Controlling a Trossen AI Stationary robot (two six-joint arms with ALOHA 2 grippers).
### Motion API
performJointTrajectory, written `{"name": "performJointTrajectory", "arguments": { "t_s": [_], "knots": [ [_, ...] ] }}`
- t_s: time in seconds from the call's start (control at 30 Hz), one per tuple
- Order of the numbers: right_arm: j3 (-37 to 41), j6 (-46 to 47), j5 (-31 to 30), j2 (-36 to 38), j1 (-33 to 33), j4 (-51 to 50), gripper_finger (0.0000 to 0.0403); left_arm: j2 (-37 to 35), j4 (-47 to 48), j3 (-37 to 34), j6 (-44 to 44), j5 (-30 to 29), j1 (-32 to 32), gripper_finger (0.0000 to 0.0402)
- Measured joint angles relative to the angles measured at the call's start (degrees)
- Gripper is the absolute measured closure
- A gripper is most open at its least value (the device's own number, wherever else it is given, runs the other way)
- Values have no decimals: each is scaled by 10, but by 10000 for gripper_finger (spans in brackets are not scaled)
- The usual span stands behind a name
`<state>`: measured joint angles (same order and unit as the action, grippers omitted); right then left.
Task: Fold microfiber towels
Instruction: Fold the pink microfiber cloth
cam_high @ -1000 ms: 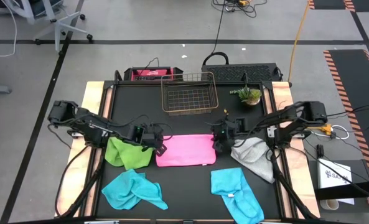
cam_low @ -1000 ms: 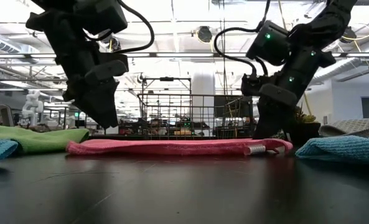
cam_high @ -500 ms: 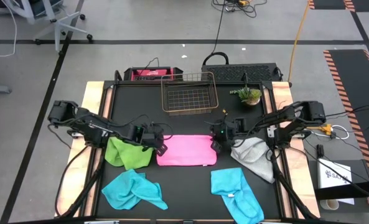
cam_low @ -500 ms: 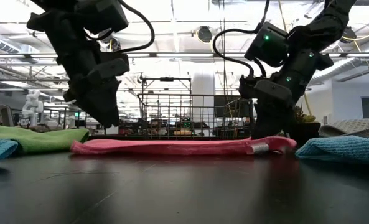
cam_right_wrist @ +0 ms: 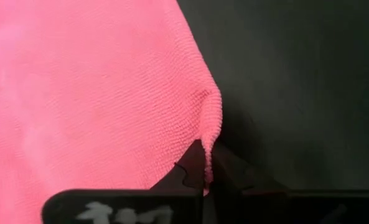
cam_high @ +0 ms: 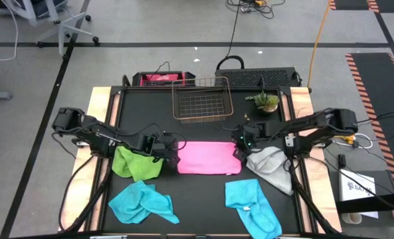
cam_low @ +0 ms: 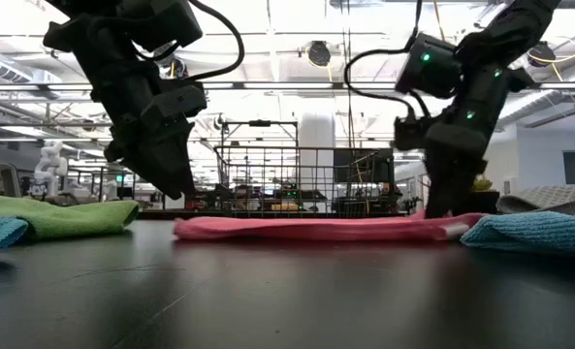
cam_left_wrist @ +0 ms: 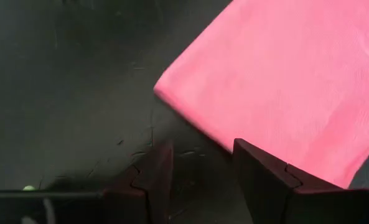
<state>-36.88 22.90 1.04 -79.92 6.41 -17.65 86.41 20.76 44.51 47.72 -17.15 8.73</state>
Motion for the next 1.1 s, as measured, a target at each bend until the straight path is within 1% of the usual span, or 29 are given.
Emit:
{"name": "performJointTrajectory", "arguments": {
  "t_s": [0.1,0.2,0.33,0.53,0.73,0.9,1.1],
  "knots": [
    [0,-1,-8,31,0,-32,401,0,-2,0,0,0,0,229],
    [0,1,-9,48,0,-26,401,0,-5,0,0,0,0,229],
    [0,19,-8,53,0,-23,402,0,-12,0,-3,-6,0,229],
    [0,77,29,53,0,-7,402,0,-16,0,2,-7,0,229],
    [-1,146,65,53,0,42,402,8,-29,0,-17,-23,0,229],
    [-1,188,67,53,0,111,402,13,-49,1,-26,-24,-1,229],
    [-1,255,67,53,0,173,403,14,-45,0,-34,-24,-1,229]
  ]
}}
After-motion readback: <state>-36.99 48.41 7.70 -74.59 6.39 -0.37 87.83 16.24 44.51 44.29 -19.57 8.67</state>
